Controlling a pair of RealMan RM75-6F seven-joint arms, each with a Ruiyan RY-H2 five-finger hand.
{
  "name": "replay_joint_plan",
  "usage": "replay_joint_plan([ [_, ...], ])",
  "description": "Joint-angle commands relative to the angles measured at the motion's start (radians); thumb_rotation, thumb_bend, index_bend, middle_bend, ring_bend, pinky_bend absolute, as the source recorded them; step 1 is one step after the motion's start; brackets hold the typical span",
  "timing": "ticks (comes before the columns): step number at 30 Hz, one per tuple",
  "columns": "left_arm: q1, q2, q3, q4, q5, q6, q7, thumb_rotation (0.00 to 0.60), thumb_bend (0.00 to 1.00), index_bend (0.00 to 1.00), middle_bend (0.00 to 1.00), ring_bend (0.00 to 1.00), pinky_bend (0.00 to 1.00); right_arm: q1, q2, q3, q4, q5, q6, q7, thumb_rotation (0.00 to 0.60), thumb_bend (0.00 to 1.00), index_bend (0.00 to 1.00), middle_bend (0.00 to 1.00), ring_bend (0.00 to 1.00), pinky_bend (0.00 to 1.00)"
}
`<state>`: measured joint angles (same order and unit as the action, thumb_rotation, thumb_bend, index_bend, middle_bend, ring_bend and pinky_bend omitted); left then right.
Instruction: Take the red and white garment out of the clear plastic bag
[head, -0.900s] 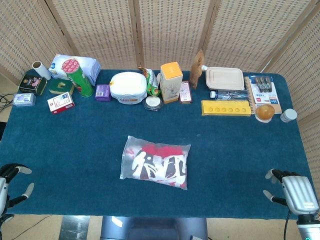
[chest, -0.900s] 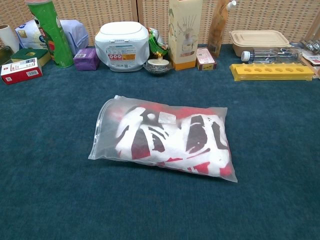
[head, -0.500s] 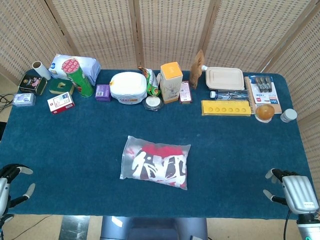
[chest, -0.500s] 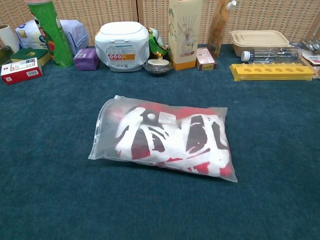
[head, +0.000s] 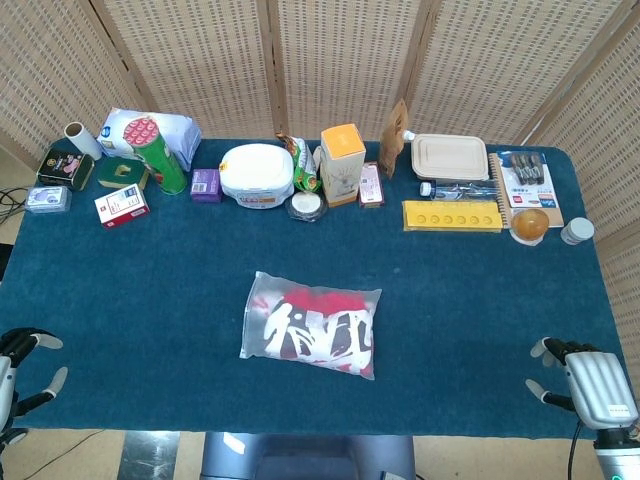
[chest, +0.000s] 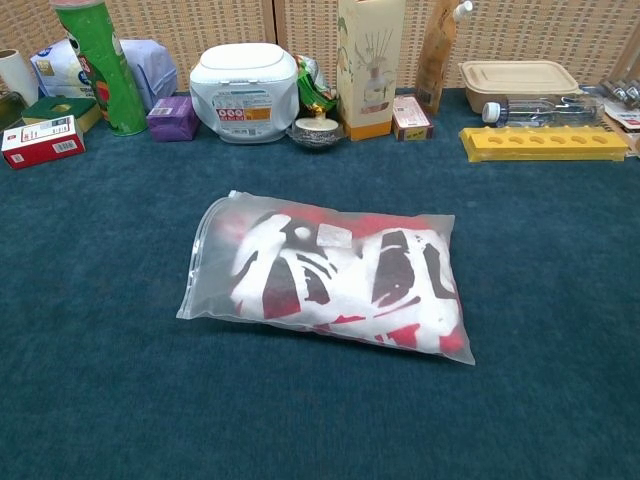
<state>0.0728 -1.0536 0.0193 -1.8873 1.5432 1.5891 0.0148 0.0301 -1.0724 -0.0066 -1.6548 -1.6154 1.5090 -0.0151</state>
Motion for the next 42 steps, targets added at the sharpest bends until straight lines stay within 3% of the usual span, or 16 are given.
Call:
replay_joint_plan([
  [1, -0.005, 0.003, -0.002, -0.001, -0.002, -0.007, 0.004, 0.600, 0.31, 0.41, 0.36, 0.23, 0.28, 0.009, 0.001, 0.002, 0.000, -0.007, -0.007, 0.011, 0.584, 0.18, 0.46, 0.56, 0.58, 0.57],
  [14, -0.043, 0.007, -0.014, 0.003, -0.010, -0.059, 0.022, 0.600, 0.31, 0.41, 0.36, 0.23, 0.28, 0.139, 0.004, 0.024, -0.065, -0.110, -0.110, 0.096, 0.584, 0.18, 0.41, 0.54, 0.58, 0.56],
  [19, -0.065, 0.007, -0.025, 0.014, -0.023, -0.085, 0.023, 0.600, 0.31, 0.41, 0.36, 0.23, 0.28, 0.264, -0.025, 0.051, -0.122, -0.149, -0.242, 0.135, 0.583, 0.12, 0.29, 0.44, 0.52, 0.53],
  [21, -0.070, 0.008, -0.029, 0.017, -0.027, -0.091, 0.022, 0.600, 0.31, 0.41, 0.36, 0.23, 0.28, 0.301, -0.040, 0.064, -0.142, -0.141, -0.290, 0.122, 0.582, 0.07, 0.21, 0.36, 0.45, 0.45],
  [24, -0.083, 0.015, -0.042, 0.039, -0.045, -0.104, 0.007, 0.600, 0.31, 0.41, 0.36, 0.23, 0.28, 0.431, -0.132, 0.124, -0.197, -0.059, -0.486, 0.007, 0.580, 0.02, 0.10, 0.25, 0.34, 0.36],
  [28, -0.089, 0.021, -0.047, 0.064, -0.058, -0.112, -0.021, 0.600, 0.31, 0.41, 0.36, 0.23, 0.28, 0.505, -0.226, 0.171, -0.212, 0.088, -0.592, -0.184, 0.584, 0.01, 0.01, 0.16, 0.25, 0.30],
  [34, -0.093, 0.030, -0.051, 0.098, -0.068, -0.115, -0.060, 0.600, 0.31, 0.41, 0.36, 0.23, 0.28, 0.578, -0.352, 0.193, -0.208, 0.268, -0.638, -0.439, 0.584, 0.00, 0.00, 0.09, 0.19, 0.26],
  [42, -0.086, 0.040, -0.046, 0.121, -0.060, -0.103, -0.100, 0.600, 0.31, 0.41, 0.36, 0.23, 0.28, 0.641, -0.474, 0.189, -0.196, 0.430, -0.580, -0.690, 0.585, 0.00, 0.00, 0.03, 0.15, 0.23],
])
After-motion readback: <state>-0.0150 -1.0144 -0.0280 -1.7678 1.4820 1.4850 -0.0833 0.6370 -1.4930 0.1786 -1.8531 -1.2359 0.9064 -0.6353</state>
